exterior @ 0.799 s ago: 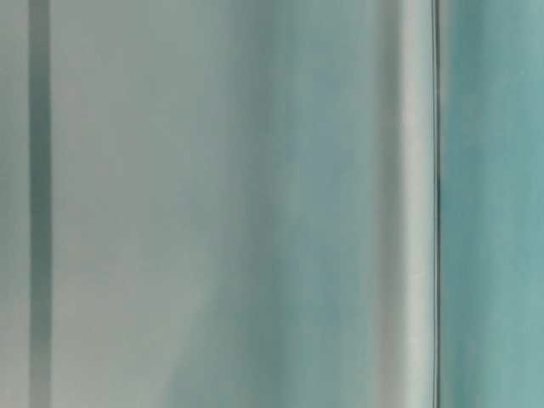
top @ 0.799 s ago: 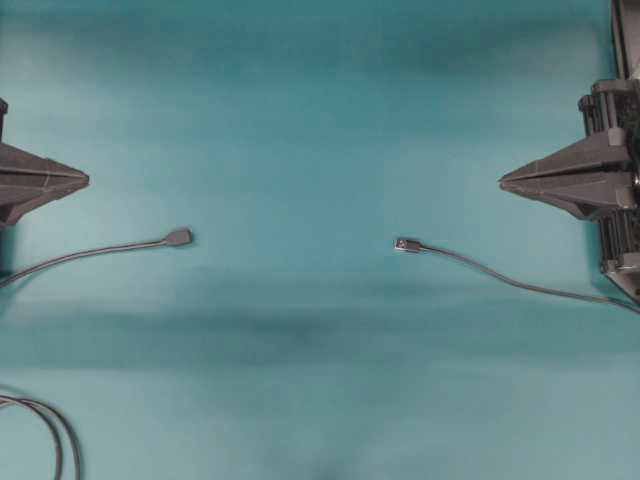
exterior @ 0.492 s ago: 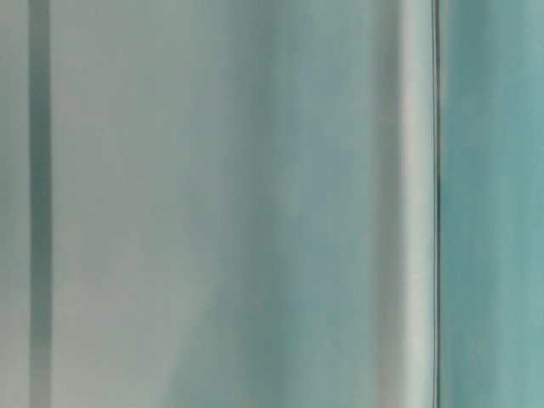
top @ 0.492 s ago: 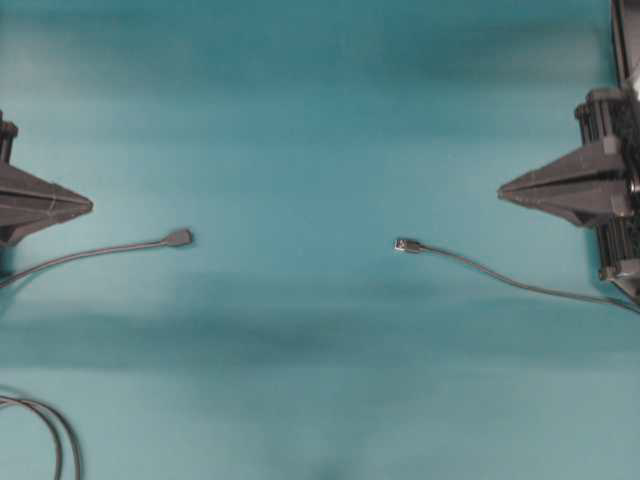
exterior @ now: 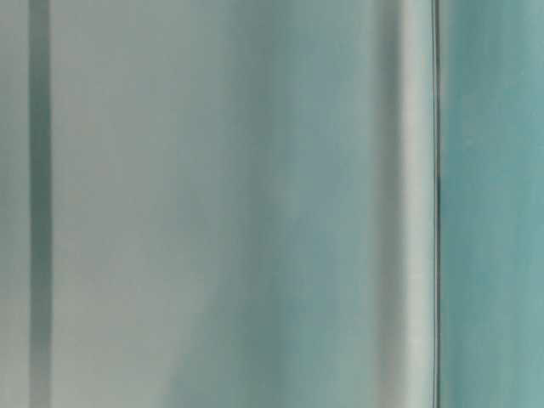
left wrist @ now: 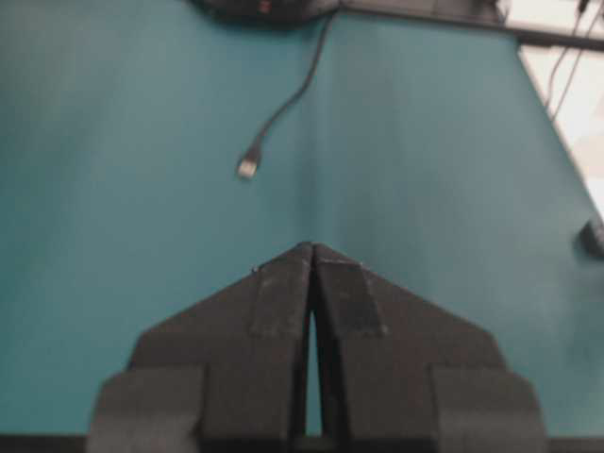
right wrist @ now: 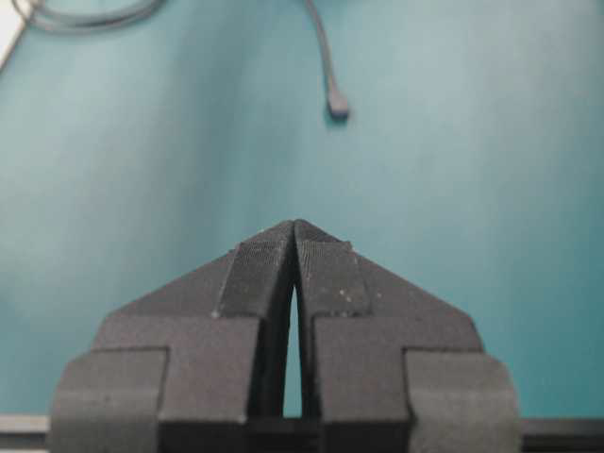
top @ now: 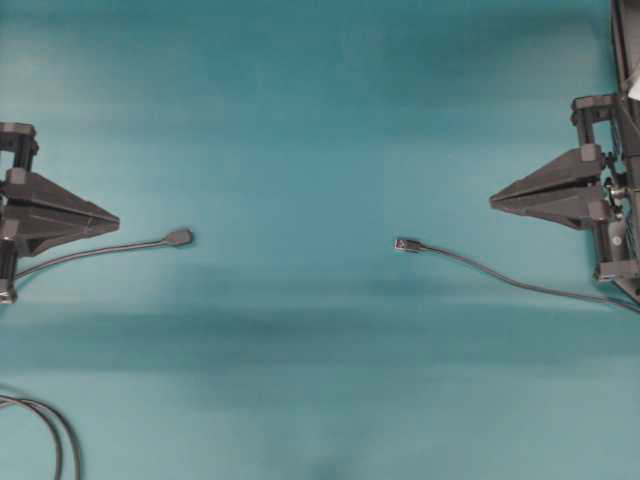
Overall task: Insert the USB using both arms.
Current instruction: 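Lower both grippers over the cable ends near each arm, then close left gripper on female USB socket, right gripper on USB-A plug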
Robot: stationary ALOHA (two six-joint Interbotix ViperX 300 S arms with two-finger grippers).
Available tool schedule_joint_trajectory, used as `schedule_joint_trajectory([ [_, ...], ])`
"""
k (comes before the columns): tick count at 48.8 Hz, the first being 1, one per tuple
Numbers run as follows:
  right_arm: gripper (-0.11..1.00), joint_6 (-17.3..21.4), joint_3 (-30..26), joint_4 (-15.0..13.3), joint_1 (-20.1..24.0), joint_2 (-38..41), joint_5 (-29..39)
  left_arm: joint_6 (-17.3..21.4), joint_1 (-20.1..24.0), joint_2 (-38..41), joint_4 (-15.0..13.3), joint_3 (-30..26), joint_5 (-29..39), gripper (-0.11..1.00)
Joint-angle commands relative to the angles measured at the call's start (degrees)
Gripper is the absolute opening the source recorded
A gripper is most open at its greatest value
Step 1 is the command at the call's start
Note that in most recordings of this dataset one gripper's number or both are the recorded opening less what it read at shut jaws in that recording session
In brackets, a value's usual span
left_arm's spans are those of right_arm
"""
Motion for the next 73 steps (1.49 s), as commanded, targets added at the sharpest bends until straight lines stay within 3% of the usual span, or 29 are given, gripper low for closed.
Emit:
schedule_joint_trajectory([
  [1, 0.0, 0.26, -2.2, -0.09, -0.18, 1.49, 0.62, -0.53, 0.62, 0.97, 0.0, -1.76, 0.62, 0.08],
  [6, 0.0, 1.32, -2.46, -0.09, -0.18, 3.52, 0.7, -0.62, 0.79, 1.49, -0.09, -2.02, 1.05, 0.16],
  [17, 0.01, 4.92, -3.08, -0.09, -0.18, 8.88, 1.05, -0.7, 0.79, 2.46, 0.0, -2.29, 3.43, 0.46],
  [30, 0.04, 5.36, -4.92, -0.09, -0.18, 14.85, 2.72, -0.7, 0.79, 6.94, 0.0, -4.31, 10.99, 0.5],
  [33, 0.09, 5.54, -5.36, -0.09, -0.18, 16.44, 3.69, -0.7, 0.79, 7.82, 0.0, -4.39, 12.04, 0.5],
  [43, 0.49, 5.71, -7.21, -0.09, -0.18, 20.83, 5.45, -0.79, 0.88, 10.28, 0.0, -4.31, 14.06, 0.56],
  [47, 0.58, 5.71, -7.56, -0.09, -0.18, 23.03, 5.45, -0.79, 0.88, 11.78, -0.09, -4.31, 14.15, 0.61],
  [57, 0.54, 5.8, -8.35, -0.09, -0.18, 29.18, 5.36, -0.7, 0.88, 16.35, 0.0, -4.31, 13.71, 0.77],
  [73, 0.54, 5.89, -11.51, -0.09, -0.18, 40.61, 5.54, -0.79, 0.88, 24.52, 0.0, -4.13, 10.81, 0.84],
])
